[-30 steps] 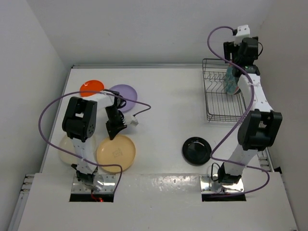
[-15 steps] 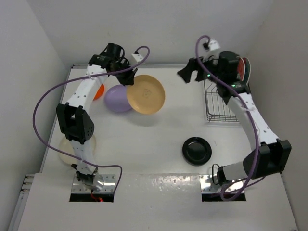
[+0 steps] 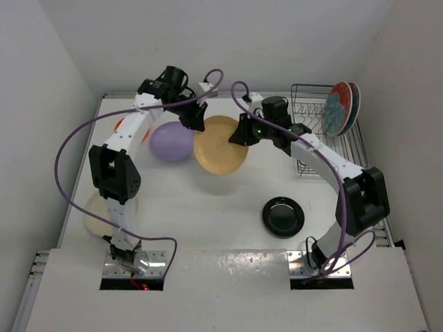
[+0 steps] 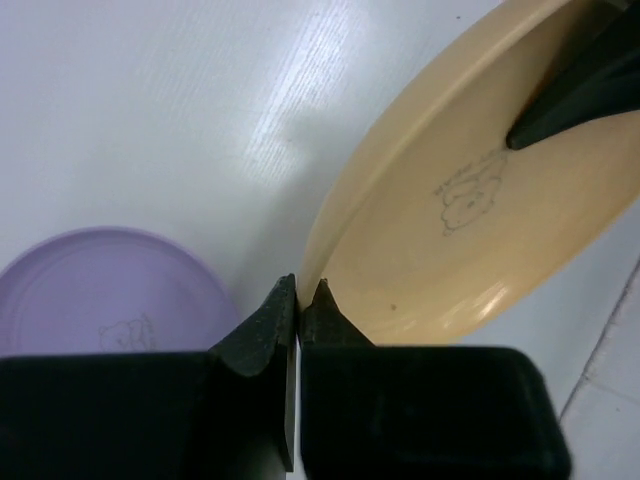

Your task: Load the plates into the dish rack

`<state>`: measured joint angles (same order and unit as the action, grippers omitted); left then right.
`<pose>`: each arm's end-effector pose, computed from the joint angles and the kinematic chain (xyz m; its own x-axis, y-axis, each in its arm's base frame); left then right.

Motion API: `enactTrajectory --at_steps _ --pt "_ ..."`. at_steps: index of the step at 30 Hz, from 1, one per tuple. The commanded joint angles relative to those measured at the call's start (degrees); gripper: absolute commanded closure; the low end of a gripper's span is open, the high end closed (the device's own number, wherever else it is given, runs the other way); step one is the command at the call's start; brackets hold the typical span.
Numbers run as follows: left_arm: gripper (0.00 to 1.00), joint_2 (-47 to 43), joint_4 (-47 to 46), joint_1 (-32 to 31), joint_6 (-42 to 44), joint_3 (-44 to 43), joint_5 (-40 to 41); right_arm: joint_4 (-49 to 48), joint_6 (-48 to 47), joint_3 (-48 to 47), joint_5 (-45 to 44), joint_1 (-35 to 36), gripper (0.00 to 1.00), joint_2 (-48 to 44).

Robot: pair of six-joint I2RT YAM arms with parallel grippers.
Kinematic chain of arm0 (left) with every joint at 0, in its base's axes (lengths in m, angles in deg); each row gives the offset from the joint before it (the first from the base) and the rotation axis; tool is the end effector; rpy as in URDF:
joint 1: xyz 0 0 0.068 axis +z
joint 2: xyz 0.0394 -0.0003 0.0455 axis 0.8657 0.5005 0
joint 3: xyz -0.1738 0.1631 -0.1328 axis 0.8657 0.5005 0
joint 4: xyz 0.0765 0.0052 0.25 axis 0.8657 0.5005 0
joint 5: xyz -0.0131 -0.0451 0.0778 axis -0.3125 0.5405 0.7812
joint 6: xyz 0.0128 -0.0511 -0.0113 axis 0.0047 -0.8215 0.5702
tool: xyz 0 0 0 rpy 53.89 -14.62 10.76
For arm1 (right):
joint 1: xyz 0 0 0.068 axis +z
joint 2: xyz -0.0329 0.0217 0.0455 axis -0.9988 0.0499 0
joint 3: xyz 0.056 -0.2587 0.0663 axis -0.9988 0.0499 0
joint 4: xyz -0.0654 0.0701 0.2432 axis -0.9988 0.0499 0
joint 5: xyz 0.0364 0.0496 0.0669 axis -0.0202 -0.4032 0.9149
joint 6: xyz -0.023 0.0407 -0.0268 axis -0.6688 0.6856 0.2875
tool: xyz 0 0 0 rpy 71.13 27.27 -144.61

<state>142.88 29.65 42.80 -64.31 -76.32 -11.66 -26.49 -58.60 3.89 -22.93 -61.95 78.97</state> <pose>0.3950 -0.1437 0.3387 -0.4952 0.5198 -0.6961 0.8338 0.5094 -0.2128 0.3347 0.1720 0.2834 -0.6895 0.0276 -0.7238 -0.4694 0.7441 0.4755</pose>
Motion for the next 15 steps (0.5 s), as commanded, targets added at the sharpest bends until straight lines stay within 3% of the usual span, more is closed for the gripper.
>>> enactTrajectory --at_steps 1,2,3,4,7,8,11,15 --pt "0.94 0.16 0.3 0.21 0.28 -4.43 -4.67 -1.44 -0.08 -0.62 -3.65 0.91 0.93 -1.66" --pt "0.84 0.17 0.83 0.21 0.28 -5.05 -3.27 -2.41 0.01 0.35 -5.74 0.22 1.0 -2.8" --pt "0.71 0.78 0.83 0.21 0.28 -6.27 -2.38 -2.94 0.18 0.62 -7.76 0.12 1.0 -4.29" --pt "0.49 1.39 0.83 0.73 -0.33 -6.9 0.06 -4.07 -0.25 1.58 -9.52 -0.31 1.0 -5.7" --pt "0.26 1.92 -0.39 1.34 -2.97 -8.83 4.73 -4.0 -1.31 2.47 -14.7 -3.56 1.0 -7.99" --pt "0.12 1.93 -0.4 2.04 -4.45 -8.84 6.66 -3.48 -3.4 1.6 -16.03 -5.14 1.0 -9.39" --pt "0.0 0.79 -1.62 4.93 -6.57 -9.54 13.7 1.18 -7.35 -2.88 -24.03 -9.8 1.0 -10.37" --pt "0.0 -2.11 -2.24 10.65 -6.58 -4.89 22.29 2.52 -14.39 -7.11 -35.17 -16.65 1.0 -10.29"
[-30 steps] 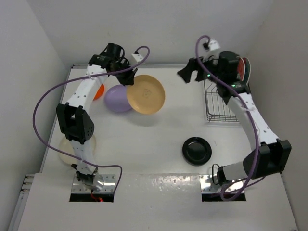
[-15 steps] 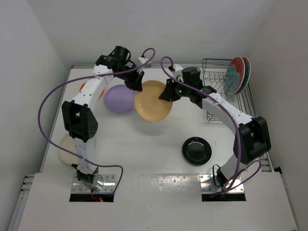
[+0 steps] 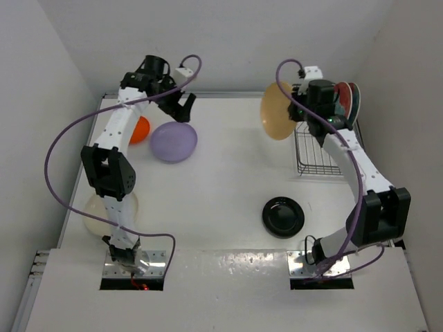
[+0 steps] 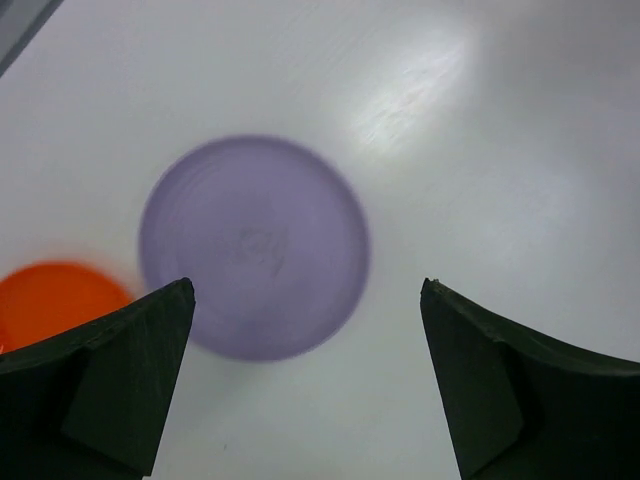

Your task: Load the plates into the dish rack

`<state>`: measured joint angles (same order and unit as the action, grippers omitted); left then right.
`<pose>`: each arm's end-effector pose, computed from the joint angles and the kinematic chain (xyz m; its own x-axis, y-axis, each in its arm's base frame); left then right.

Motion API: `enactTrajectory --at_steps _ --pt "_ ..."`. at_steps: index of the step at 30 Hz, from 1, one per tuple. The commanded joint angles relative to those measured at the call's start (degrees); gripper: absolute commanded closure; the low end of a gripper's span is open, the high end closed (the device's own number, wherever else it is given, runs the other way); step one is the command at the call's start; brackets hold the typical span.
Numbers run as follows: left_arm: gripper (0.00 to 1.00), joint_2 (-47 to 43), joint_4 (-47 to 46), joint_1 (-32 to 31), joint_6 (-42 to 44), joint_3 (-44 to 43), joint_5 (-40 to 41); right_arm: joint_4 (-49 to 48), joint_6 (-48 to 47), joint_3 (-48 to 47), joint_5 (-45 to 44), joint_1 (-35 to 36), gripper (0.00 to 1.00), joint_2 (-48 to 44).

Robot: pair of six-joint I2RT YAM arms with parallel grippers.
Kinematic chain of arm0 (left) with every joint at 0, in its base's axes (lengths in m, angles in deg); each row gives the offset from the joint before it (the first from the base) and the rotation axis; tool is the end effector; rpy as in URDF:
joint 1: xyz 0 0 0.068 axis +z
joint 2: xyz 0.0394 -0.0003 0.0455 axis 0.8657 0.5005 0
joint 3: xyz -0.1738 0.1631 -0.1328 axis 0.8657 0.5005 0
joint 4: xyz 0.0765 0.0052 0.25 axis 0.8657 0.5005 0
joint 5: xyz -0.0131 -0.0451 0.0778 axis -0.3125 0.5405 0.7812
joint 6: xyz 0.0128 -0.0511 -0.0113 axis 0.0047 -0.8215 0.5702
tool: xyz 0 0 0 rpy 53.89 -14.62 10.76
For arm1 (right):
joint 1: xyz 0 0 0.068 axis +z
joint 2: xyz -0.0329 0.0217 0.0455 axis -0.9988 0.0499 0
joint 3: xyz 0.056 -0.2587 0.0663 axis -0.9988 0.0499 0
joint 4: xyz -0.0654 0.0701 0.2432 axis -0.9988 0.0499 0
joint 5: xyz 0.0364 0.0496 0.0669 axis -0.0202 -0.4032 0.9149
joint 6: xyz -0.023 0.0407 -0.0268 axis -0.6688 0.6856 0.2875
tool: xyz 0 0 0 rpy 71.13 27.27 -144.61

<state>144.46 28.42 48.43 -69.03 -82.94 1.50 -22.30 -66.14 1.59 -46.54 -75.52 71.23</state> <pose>0.4197 -0.0995 0.3604 -0.5655 0.4509 -0.6906 0.6640 0.7456 -0.0570 0.3435 0.0695 0.3357 -0.4669 0.1247 -0.8755 -0.0724 0.9813 0.1784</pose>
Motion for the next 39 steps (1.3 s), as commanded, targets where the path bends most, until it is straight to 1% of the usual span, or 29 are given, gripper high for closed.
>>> enactTrajectory --at_steps 1,2,3,4,5,6,7,8,10,12,13,16,18,20,23,28,31,32,34,35,36,37,39 --pt "0.0 -4.21 -1.02 6.33 -1.86 4.61 10.38 -2.3 -10.43 -5.43 -14.73 -5.88 1.0 -2.02" --pt "0.0 -4.91 -1.02 9.3 -1.25 6.3 11.18 -3.96 -11.77 -6.3 -17.64 -6.86 1.0 -1.67" --pt "0.0 -4.92 -1.02 10.9 -1.24 8.05 11.19 -5.19 -16.31 -7.36 -19.23 -8.52 1.0 0.51" --pt "0.0 -5.7 -1.02 12.48 -1.24 11.81 11.71 -6.69 -17.58 -7.98 -22.99 -10.19 1.0 1.57" --pt "0.0 -5.71 -1.02 13.98 -1.24 13.76 11.71 -7.22 -18.63 -9.55 -24.07 -10.91 1.0 2.54" --pt "0.0 -6.23 -1.54 16.43 -1.24 15.61 10.32 -8.71 -20.82 -11.57 -25.13 -11.35 1.0 5.77" --pt "0.0 -6.24 -1.55 17.41 -1.24 17.19 9.78 -9.07 -21.62 -12.28 -25.92 -13.88 1.0 6.76" --pt "0.0 -6.24 -2.07 18.11 -1.24 19.47 9.26 -9.6 -22.15 -14.2 -27.67 -14.77 1.0 8.86" --pt "0.0 -4.76 -2.08 19.35 -1.24 20.2 8.72 -11.35 -26.01 -16.24 -28.3 -15.31 1.0 11.85" --pt "0.0 -3.61 -2.08 19.35 -1.24 20.2 8.72 -11.62 -27.69 -19.65 -29.44 -15.92 1.0 15.2" --pt "0.0 -3.08 -2.08 19.35 -0.54 20.2 8.72 -11.54 -28.74 -20.37 -29.79 -15.92 1.0 18.34" --pt "0.0 0.17 -2.08 18.74 -0.01 17.39 9.34 -12.58 -30.41 -23.01 -30.49 -16.28 1.0 22.39" --pt "0.0 2.54 -1.37 18.74 -0.01 14.67 9.34 -12.59 -30.25 -25.12 -30.67 -16.71 1.0 23.73" --pt "0.0 3.95 -0.76 18.74 -0.01 13.26 8.72 -10.57 -27.79 -26.26 -29.19 -17.32 1.0 25.75" --pt "0.0 6.32 0.47 18.12 0.52 11.5 8.12 -9.86 -24.54 -25.12 -27.51 -17.68 1.0 27.33" --pt "0.0 9.13 1.53 17.07 1.04 11.5 6.97 -11.01 -20.32 -21.26 -25.58 -17.94 1.0 28.48" --pt "0.02 10.45 1.53 16.54 0.52 12.72 4.87 -9.78 -17.68 -21.95 -24.18 -18.38 1.0 29.97" --pt "0.02 11.16 1.53 15.93 0.52 12.73 4.86 -8.04 -16.81 -23.09 -23.91 -18.65 1.0 31.19" --pt "0.03 11.95 0.22 15.31 -0.01 14.13 4.86 -7.23 -16.36 -24.41 -24.08 -18.82 0.88 31.9" --pt "0.04 11.95 0.21 15.31 -0.01 14.13 4.86 -6.18 -16.18 -24.94 -23.91 -18.82 0.74 32.26" --pt "0.06 13.43 -0.31 15.31 -0.01 14.66 4.86 -5.91 -16.1 -25.03 -23.64 -18.82 0.68 32.09" --pt "0.06 13.45 -0.32 15.31 -0.53 14.66 5.64 -5.39 -16.09 -25.03 -22.86 -18.91 0.6 32.08" --pt "0.07 14.85 -1.11 14.78 -1.07 15.19 6.17 -4.86 -15.48 -25.03 -22.06 -18.82 0.41 31.65"
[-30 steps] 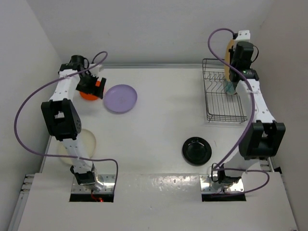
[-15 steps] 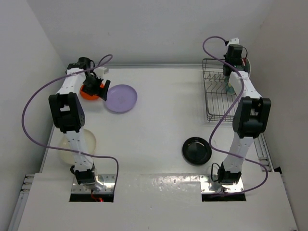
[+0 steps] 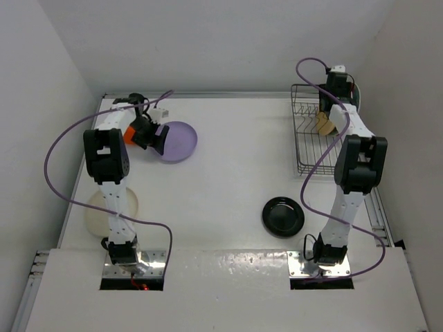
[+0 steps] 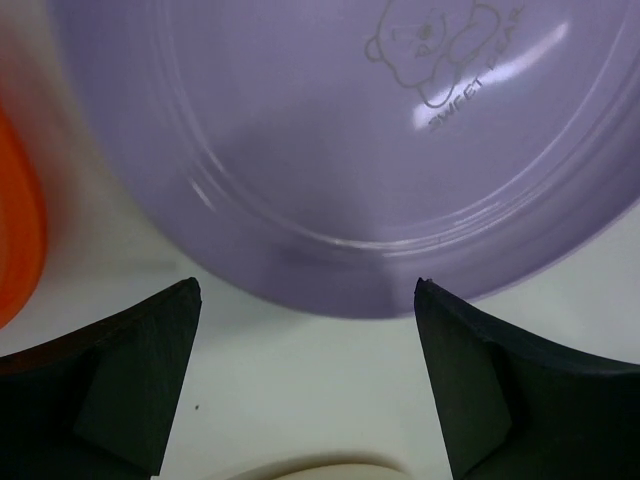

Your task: Load the plates into the dish rack

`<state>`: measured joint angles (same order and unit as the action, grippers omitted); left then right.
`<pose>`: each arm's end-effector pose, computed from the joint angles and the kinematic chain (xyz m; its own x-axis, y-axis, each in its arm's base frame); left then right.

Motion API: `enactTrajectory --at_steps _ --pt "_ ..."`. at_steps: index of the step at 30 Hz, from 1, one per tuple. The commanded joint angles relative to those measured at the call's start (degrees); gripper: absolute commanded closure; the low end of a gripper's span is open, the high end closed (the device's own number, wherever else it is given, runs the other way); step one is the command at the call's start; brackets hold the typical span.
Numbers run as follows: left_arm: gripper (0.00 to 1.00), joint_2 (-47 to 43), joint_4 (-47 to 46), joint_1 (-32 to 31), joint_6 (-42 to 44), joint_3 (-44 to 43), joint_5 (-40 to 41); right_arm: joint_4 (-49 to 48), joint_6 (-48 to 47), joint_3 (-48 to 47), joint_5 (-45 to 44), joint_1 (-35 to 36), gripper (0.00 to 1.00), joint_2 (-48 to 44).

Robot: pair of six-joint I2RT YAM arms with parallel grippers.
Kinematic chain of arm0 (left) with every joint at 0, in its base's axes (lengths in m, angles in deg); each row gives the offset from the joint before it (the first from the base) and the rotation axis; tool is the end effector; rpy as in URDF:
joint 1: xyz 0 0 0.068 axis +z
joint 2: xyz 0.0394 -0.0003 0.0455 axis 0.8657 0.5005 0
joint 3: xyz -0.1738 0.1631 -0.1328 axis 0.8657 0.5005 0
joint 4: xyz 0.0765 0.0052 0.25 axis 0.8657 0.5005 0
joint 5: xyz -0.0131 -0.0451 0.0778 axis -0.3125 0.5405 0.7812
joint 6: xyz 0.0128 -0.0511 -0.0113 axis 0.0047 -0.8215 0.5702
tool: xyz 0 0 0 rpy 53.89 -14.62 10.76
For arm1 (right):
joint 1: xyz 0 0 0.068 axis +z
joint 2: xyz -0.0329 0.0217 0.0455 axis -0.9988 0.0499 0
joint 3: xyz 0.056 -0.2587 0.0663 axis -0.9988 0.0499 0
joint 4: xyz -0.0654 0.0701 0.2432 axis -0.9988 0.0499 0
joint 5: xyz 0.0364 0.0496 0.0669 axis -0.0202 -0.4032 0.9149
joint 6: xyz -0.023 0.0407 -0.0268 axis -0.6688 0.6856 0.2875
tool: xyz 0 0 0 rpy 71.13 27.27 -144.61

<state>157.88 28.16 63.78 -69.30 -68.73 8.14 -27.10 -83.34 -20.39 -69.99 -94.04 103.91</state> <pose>0.4528 0.0205 0.1863 -0.9196 0.2774 -0.2780 0.3341 0.9248 -0.1822 0.4791 -0.0733 0.2496 -0.5714 -0.0055 -0.8206 0.4216 0.8559 -0.2994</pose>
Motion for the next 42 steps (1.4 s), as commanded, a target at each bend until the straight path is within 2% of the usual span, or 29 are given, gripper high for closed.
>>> enactTrajectory --at_steps 1,4,5,8,9,11,12,15,19,22,23,24,28,30,34,37,39,40,41,42 --pt "0.08 2.22 -2.5 -0.56 -1.5 0.98 -0.47 0.65 1.98 -2.96 1.83 -0.4 0.38 -1.12" --pt "0.16 3.89 -4.18 -0.56 -2.91 -0.5 -0.47 1.36 3.39 -2.69 2.62 -0.4 0.28 -3.05" --pt "0.24 5.29 -4.19 -1.17 -2.91 -1.12 -0.47 1.45 3.65 -2.08 3.06 -0.23 0.26 -4.1" --pt "0.4 7.05 -4.71 -1.7 -2.91 -2.88 -0.47 1.97 4.01 -1.9 4.55 0.13 0.16 -7.08" --pt "0.54 7.76 -4.71 -1.7 -3.43 -2.88 -0.47 2.41 3.92 -1.55 5.17 0.13 0.15 -8.31" --pt "0.7 8.55 -5.24 -2.23 -3.96 -3.58 -0.99 2.42 3.83 -1.11 5.35 0.83 0.12 -10.69" --pt "0.85 8.55 -5.24 -2.23 -3.97 -3.59 -1.0 2.41 3.83 0.19 5.61 1.18 0.12 -11.4" --pt "1.0 9.08 -5.24 -2.23 -4.49 -4.73 -1.52 1.19 3.57 3.17 6.14 4.24 0.09 -17.7" --pt "1.0 7.42 -5.24 -2.84 -5.02 -6.22 -3.88 1.71 7.06 6.79 9.29 8.46 0.09 -21.15" --pt "1.0 4.26 -5.24 -4.68 -2.93 -7.45 -8.36 2.85 10.15 8.99 24.18 13.56 0.09 -22.39" --pt "1.0 3.38 -5.24 -5.3 -2.3 -7.46 -11.42 2.94 12.94 9.26 27.38 16.97 0.09 -20.91" --pt "1.0 2.32 -5.24 -6.0 -1.6 -8.15 -13.02 2.86 13.75 9.26 37.59 18.22 0.09 -19.94" --pt "1.0 -2.42 -4.63 -11.35 3.57 -9.21 -19.18 2.6 18.23 4.88 48.73 26.48 0.05 -10.12" --pt "1.0 -4.02 -2.36 -12.86 6.21 -10.52 -23.64 0.06 23.42 3.02 52.52 28.77 0.04 -6.23" --pt "1.0 -4.54 0.29 -13.48 7.9 -13.51 -31.31 -3.73 30.98 1.7 54.04 29.22 0.05 0.45" --pt "1.0 -4.54 1.43 -13.48 8.43 -14.05 -34.91 -2.52 31.25 2.14 56.14 29.13 0.15 2.66" --pt "1.0 -5.06 1.44 -13.48 8.43 -14.05 -34.92 -2.85 31.08 3.8 57.9 29.13 0.31 2.4" --pt "1.0 -5.07 1.44 -13.48 8.43 -14.66 -34.92 -3.12 30.99 4.42 60.52 29.13 0.54 2.31" --pt "1.0 -5.07 1.44 -13.48 7.73 -14.66 -34.23 -3.38 30.29 5.73 61.15 29.39 0.67 1.26" --pt "0.96 -5.07 0.74 -13.48 7.2 -14.66 -31.7 -3.65 29.76 6.87 61.07 28.87 0.92 0.04"
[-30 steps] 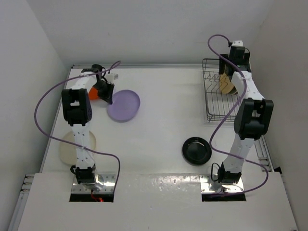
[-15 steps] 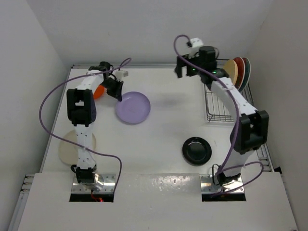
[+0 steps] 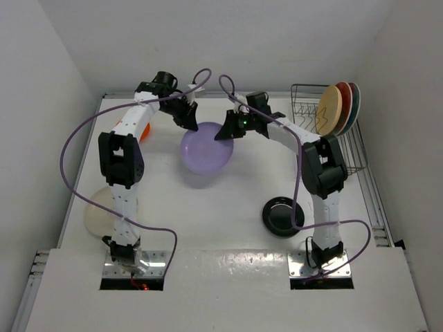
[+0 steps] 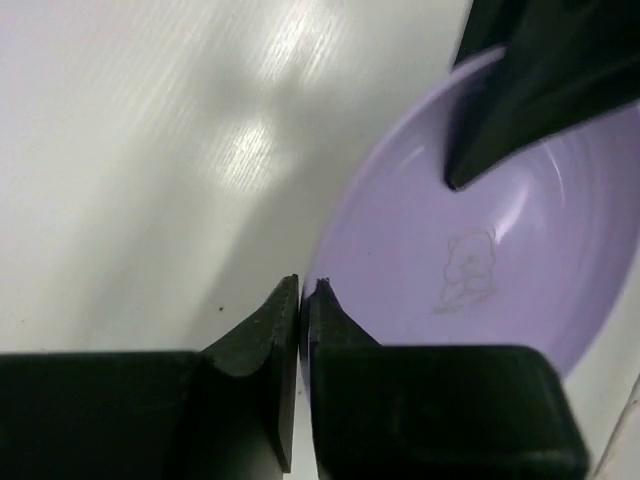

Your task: Load the plates into the dish rack

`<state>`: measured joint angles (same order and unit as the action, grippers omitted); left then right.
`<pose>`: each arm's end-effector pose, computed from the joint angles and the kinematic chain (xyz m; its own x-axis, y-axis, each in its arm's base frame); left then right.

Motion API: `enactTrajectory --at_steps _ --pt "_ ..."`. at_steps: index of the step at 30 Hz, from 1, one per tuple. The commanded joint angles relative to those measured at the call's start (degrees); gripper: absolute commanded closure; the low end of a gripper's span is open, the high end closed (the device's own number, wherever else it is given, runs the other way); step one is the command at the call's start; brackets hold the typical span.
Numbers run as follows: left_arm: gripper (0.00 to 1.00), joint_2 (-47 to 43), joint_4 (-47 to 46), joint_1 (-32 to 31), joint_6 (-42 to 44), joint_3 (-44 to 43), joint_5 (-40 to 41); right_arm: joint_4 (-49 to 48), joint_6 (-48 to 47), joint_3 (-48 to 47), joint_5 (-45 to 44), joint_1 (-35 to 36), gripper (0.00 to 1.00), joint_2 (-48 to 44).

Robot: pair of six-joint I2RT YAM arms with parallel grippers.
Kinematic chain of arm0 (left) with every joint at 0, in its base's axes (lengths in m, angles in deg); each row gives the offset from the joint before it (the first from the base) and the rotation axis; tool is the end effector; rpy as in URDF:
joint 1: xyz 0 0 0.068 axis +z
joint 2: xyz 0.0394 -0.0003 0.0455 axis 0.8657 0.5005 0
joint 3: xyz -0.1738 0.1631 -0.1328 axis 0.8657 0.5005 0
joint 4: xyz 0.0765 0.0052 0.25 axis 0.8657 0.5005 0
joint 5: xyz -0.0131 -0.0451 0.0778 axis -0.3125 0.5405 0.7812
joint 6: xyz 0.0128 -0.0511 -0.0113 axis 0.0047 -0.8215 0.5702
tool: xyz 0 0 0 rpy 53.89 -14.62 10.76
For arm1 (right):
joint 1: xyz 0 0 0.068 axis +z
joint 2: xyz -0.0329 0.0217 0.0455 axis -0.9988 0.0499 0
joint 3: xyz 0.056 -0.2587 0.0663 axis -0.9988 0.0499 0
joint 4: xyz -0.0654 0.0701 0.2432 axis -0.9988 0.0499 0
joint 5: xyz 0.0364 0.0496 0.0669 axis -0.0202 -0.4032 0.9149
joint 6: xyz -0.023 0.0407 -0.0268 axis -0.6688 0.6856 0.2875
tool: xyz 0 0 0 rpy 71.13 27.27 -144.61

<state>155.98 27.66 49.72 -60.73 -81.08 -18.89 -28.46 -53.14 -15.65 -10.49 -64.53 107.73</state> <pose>0.4567 -0.1071 0.2704 -0.5652 0.4646 -0.6817 0.8014 0.5052 -0.3201 0.4364 0.2034 0.1950 -0.8417 0.0356 -0.5388 -0.3919 0.6463 0.6548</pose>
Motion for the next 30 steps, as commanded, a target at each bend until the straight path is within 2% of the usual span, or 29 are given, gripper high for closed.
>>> enactTrajectory --at_steps 1,2,3,5,6,7,8,10,11,13,14,18,19,24,27,30 --pt "0.87 -3.17 1.24 0.57 -1.89 -2.31 -2.81 -2.38 -0.8 3.36 1.58 -0.99 1.0 -4.24" --pt "0.74 -3.17 1.24 1.09 -2.42 -2.92 -0.61 -2.47 -0.97 3.98 0.62 -1.25 1.0 -5.98" --pt "0.49 -3.17 1.24 1.1 -2.95 -3.45 1.85 -3.6 -1.41 5.47 -0.52 -1.6 1.0 -6.87" --pt "0.3 -3.17 1.24 1.97 -3.66 -4.06 9.14 -5.54 -1.94 7.23 -3.15 -4.06 1.0 -10.82" --pt "0.15 -3.78 1.24 3.2 -4.44 -4.07 11.95 -5.72 -2.03 8.11 -4.13 -4.94 1.0 -11.96" --pt "0.08 -3.78 2.11 3.99 -4.45 -4.59 18.42 -5.03 -3.6 8.12 -5.18 -7.82 1.0 -14.76" --pt "0.04 -3.78 3.16 4.87 -4.45 -4.6 22.14 -4.5 -4.13 7.86 -10.59 -8.72 1.0 -15.83" --pt "0.0 -4.31 6.23 8.03 -1.21 -5.21 30.56 -2.13 -8.06 6.11 -14.58 -12.14 1.0 -19.68" --pt "0.0 -4.31 10.42 9.35 0.63 -5.21 32.26 -1.86 -9.4 5.4 -20.86 -14.24 1.0 -20.41" --pt "0.0 -4.31 14.49 13.74 5.73 -3.29 35.51 -1.07 -15.27 3.04 -27.91 -17.42 1.0 -22.43" --pt "0.0 -4.31 17.12 15.23 6.96 0.2 36.49 -0.89 -18.43 1.28 -33.52 -19.86 1.0 -22.52" --pt "0.0 -8.52 17.15 22.71 10.66 14.45 39.14 -3.16 -28.01 -4.26 -48.03 -22.35 1.0 -20.42" --pt "0.0 -9.31 17.15 25.42 12.06 17.08 39.14 -3.78 -32.05 -6.36 -49.39 -24.44 1.0 -19.8" --pt "0.0 -12.84 10.66 33.17 13.39 32.46 43.17 -5.72 -37.27 -11.82 -54.05 -26.65 1.0 -12.25" --pt "0.0 -13.36 8.8 38.61 12.87 36.34 44.59 -8.09 -40.34 -13.67 -56.95 -26.39 1.0 -7.51" --pt "0.0 -13.36 7.05 41.34 12.87 38.72 44.59 -12.13 -42.8 -13.77 -59.5 -26.21 1.0 -4.95"
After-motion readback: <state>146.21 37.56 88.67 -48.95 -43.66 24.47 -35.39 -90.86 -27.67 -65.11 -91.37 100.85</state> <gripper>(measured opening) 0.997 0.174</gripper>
